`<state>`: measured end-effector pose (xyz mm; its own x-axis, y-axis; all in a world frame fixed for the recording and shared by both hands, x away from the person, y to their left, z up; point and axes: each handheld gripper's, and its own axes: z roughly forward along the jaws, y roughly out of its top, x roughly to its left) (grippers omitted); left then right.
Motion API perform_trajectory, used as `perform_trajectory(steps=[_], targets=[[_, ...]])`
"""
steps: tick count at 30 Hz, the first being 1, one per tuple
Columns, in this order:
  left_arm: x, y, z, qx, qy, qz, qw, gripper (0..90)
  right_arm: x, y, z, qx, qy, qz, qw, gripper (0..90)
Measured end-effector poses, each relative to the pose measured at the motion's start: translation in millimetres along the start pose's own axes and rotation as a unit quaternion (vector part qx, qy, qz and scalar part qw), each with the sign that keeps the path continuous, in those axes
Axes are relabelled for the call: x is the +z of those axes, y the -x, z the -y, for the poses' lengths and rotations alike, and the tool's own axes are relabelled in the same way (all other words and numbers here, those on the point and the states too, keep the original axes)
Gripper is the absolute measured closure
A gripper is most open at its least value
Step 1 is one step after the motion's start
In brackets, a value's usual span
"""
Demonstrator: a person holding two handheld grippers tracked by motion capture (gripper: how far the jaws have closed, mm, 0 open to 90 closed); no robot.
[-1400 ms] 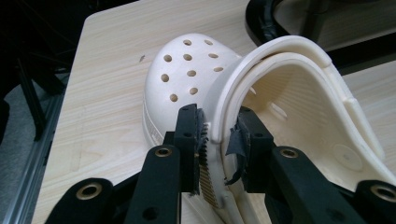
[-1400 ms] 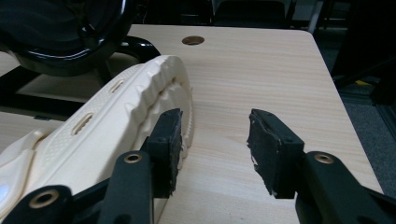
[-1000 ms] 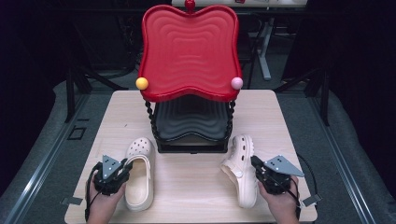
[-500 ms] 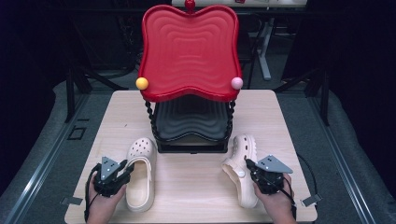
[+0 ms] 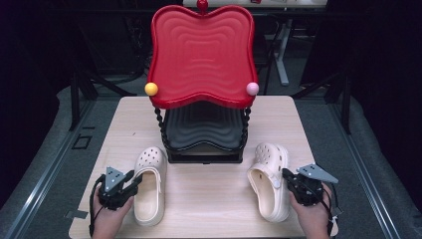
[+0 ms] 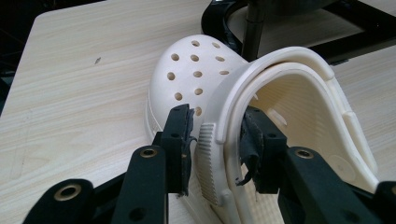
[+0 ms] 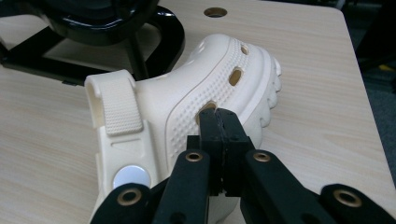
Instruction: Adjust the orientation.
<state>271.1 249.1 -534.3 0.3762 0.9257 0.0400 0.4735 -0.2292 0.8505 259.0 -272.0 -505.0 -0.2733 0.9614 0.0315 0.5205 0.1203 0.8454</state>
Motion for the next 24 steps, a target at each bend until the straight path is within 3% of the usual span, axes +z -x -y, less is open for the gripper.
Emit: perform_trajectory(steps=[3,9,14,17,18,22,24], targets=[[0.3,-0.7,0.3,-0.005,0.000,0.004,1.0000,63.8,0.7,10.0,2.9,0.034,0.001,-0.002,0.9994,90.0],[0.8,-2.4,0.7,-0.012,0.003,0.010,0.9999,63.0,4.2,26.5,7.6,0.060,-0.018,0.023,0.9978,90.0],[1.2,-1.8,0.4,-0.011,0.003,0.009,0.9999,63.0,12.3,40.9,13.8,0.078,-0.052,0.035,0.9950,90.0],[1.4,-2.1,0.5,-0.012,0.003,0.010,0.9999,63.0,18.5,50.2,20.1,0.113,-0.063,0.023,0.9913,90.0],[1.4,-2.1,0.5,-0.012,0.003,0.009,0.9999,63.0,20.7,53.2,22.1,0.131,-0.066,0.009,0.9892,90.0],[1.4,-2.0,0.5,-0.011,0.003,0.009,0.9999,63.0,27.5,58.6,26.9,0.141,-0.085,0.012,0.9863,90.0],[1.4,-2.0,0.6,-0.011,0.003,0.009,0.9999,63.0,26.4,58.3,25.7,0.137,-0.082,0.018,0.9870,90.0]])
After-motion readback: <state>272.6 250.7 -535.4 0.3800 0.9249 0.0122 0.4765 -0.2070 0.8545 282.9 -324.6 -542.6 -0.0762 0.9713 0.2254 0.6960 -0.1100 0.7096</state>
